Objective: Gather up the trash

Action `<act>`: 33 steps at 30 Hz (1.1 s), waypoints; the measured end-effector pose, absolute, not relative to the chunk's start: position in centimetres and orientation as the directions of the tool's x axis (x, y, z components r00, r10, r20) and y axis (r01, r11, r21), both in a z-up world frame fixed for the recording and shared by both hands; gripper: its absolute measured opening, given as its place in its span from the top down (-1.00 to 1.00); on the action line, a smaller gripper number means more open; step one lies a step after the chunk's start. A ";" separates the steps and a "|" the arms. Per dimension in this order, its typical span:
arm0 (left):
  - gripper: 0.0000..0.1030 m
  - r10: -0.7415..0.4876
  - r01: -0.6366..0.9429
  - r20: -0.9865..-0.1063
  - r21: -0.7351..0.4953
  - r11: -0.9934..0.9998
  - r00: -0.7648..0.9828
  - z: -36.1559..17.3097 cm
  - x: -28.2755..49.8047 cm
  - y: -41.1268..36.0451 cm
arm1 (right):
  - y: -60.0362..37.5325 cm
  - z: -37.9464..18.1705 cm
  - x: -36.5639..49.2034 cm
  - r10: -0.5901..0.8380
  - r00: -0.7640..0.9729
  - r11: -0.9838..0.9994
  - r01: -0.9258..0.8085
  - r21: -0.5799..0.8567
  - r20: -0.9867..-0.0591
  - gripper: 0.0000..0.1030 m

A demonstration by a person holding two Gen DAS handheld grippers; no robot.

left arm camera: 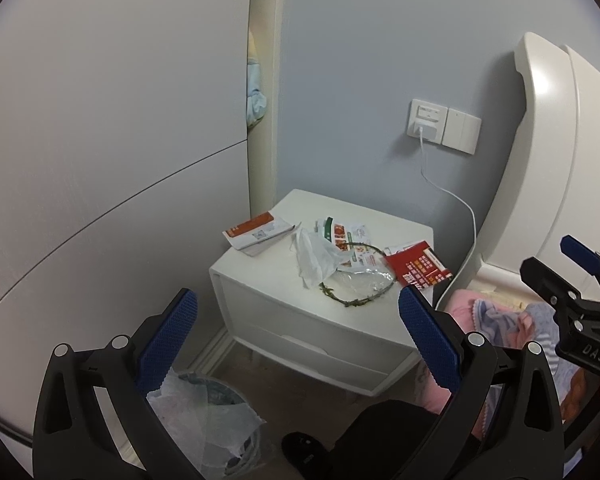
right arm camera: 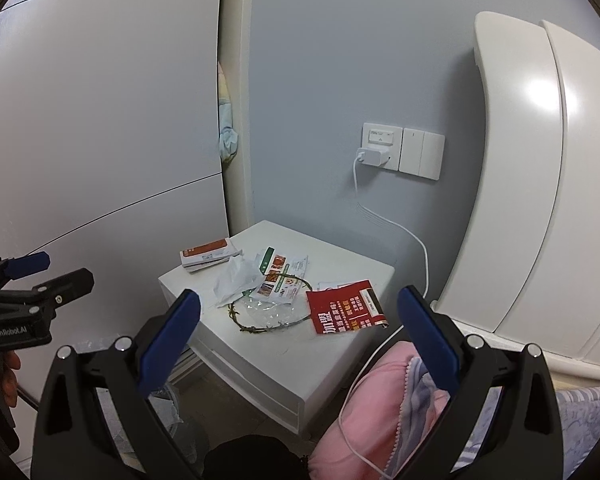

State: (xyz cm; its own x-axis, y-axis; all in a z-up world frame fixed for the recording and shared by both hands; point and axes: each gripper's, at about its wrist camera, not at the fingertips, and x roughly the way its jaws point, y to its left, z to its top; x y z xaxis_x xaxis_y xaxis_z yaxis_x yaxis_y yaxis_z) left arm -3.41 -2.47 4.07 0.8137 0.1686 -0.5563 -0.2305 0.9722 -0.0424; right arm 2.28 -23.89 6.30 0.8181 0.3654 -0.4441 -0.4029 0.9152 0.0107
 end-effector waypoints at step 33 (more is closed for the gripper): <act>-0.89 0.167 -0.221 -0.472 -0.060 0.973 0.865 5.0 -6.0 -2.6 | -26.1 6.8 2.9 0.358 0.826 0.933 -0.338 0.125 -0.436 -0.87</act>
